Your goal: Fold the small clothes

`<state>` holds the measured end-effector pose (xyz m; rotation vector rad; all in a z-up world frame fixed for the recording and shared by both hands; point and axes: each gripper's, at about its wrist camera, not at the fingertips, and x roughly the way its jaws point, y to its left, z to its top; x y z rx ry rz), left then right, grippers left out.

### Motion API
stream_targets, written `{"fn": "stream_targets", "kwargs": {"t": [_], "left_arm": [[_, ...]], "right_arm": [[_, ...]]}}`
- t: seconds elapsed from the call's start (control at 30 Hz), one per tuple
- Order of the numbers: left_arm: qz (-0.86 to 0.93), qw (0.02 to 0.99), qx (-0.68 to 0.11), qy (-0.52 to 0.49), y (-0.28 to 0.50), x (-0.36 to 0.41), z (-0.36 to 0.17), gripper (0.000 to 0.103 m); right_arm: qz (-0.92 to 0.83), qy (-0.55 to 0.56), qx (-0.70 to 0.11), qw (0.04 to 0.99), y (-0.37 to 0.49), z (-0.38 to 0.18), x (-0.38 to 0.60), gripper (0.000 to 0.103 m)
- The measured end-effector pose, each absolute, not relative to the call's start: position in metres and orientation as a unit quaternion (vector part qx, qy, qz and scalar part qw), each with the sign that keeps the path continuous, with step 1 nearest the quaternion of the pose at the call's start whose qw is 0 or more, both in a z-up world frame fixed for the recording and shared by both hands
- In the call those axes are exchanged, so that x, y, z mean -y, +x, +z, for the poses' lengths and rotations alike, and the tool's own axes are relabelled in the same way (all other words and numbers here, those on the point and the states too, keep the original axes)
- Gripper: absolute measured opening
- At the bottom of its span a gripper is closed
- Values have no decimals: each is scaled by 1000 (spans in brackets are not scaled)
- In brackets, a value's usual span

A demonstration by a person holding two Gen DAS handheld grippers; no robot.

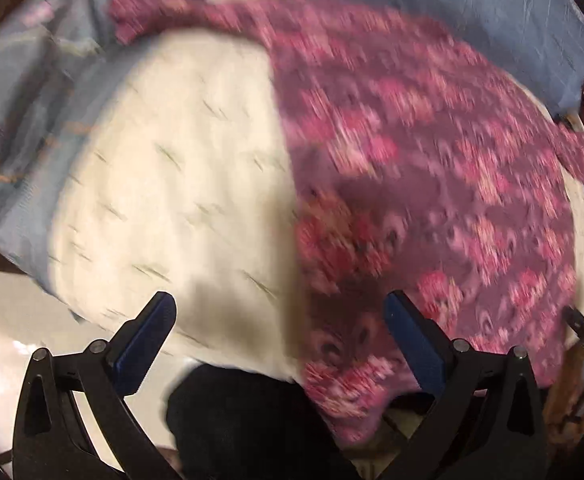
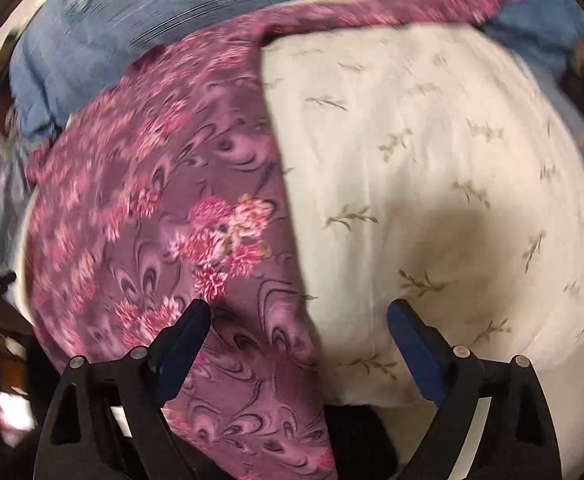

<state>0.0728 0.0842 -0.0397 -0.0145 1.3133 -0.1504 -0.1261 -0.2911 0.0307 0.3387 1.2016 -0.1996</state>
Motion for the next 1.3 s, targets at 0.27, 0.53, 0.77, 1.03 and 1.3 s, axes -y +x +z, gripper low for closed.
{"fn": "stream_targets", "kwargs": {"t": [0.27, 0.53, 0.77, 1.03, 1.3], "left_arm": [[-108, 778, -619, 14, 54, -49, -57, 35], [-78, 803, -588, -66, 49, -101, -18, 3], [-52, 791, -605, -76, 62, -136, -29, 6], [-131, 773, -612, -101, 109, -90, -45, 75], [-122, 793, -592, -75, 108, -76, -21, 6]], "right_arm": [[-48, 112, -551, 825, -137, 38, 274, 4], [3, 210, -479, 853, -162, 85, 296, 4], [-44, 211, -544, 811, -156, 41, 309, 10], [-58, 207, -484, 848, -95, 71, 308, 55], [-34, 121, -486, 865, -54, 58, 273, 5]]}}
